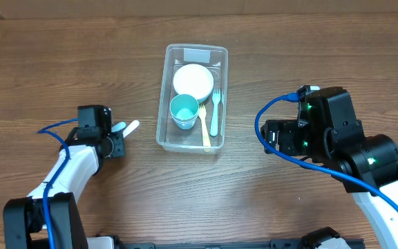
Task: Pack container
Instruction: 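Lower the left gripper over the white spoon handle, then close the left gripper on the white spoon and adjust grip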
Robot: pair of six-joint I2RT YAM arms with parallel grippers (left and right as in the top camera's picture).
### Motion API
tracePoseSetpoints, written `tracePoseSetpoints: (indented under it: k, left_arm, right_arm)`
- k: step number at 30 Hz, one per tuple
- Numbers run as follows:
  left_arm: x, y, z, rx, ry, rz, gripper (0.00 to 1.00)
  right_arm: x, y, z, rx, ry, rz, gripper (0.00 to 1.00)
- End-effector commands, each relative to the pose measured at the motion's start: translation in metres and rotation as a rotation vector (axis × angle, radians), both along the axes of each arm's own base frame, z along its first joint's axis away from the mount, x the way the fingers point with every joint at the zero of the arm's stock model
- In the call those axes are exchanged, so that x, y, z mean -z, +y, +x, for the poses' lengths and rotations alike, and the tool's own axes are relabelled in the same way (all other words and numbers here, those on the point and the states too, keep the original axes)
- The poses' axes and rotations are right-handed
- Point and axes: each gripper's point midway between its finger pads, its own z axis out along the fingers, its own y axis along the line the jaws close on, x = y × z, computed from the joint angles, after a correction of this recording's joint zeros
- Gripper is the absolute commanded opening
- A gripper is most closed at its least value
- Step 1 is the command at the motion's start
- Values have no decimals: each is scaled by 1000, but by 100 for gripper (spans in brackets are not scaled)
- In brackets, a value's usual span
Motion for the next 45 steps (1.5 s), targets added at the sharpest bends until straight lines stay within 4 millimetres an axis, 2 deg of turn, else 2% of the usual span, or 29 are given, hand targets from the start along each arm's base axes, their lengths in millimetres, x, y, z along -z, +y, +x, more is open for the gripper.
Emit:
tracePoseSetpoints:
  k: [1,4,8,22,23,25,35,37,40,45]
  left_arm:
    - [3,14,-6,-26,9,-22,58]
    - [4,4,-8,27,11,-108,56]
    - [5,3,-11,49,27,-102,51]
    - [20,2,-19,78,64,-98,52]
    - [20,1,-20,72,69,-101,49]
    - [21,1,-22,62,76,-107,37]
    - [20,-5,-21,32,69,-154,6]
    - [20,-6,-20,18,66,-161,4]
    - [11,-15,-9,29,29,-223,4]
    - [-31,-15,23,23,-94,-245,4]
  right_arm:
    - [-3,-1,2,4,-14,-4,100]
    - [-3,-1,2,4,-14,-4,100]
    - [-3,-1,2,4,-14,-4,100]
    - [-3,-1,2,4,-14,-4,100]
    - [-3,-1,2,4,-14,-4,100]
    - [-3,-1,2,4,-14,-4,100]
    - [-3,-1,2,4,-14,-4,100]
    - [-3,-1,2,4,-14,-4,100]
    - [-3,-1,2,4,-14,-4,100]
    - [-3,-1,2,4,-15,-4,100]
